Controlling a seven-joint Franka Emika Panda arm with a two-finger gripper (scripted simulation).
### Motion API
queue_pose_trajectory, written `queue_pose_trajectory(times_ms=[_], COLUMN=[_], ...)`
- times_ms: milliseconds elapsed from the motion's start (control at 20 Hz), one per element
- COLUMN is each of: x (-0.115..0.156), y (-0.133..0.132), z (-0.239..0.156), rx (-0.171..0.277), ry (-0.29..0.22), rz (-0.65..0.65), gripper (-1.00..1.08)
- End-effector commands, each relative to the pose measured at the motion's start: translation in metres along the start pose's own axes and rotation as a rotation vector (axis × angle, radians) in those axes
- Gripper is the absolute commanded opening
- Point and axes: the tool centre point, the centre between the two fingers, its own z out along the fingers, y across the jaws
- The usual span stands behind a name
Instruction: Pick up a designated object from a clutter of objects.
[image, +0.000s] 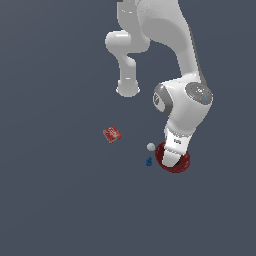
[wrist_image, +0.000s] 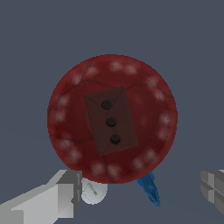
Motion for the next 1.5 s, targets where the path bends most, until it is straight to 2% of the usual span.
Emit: queue_pose_trajectory(times_ms=[0,500,900,1450], x=[0.011,0.033,0.034,0.035], y=[-0.005,-0.02,-0.021,-0.022], z=[0.012,0.039,0.046,0.09], rx=[0.002,0.007,0.008,0.008], ry=[0.007,0.024,0.024,0.025], rz=[-0.075,-0.232,-0.235,-0.241], gripper=[1.0,1.0,1.0,1.0])
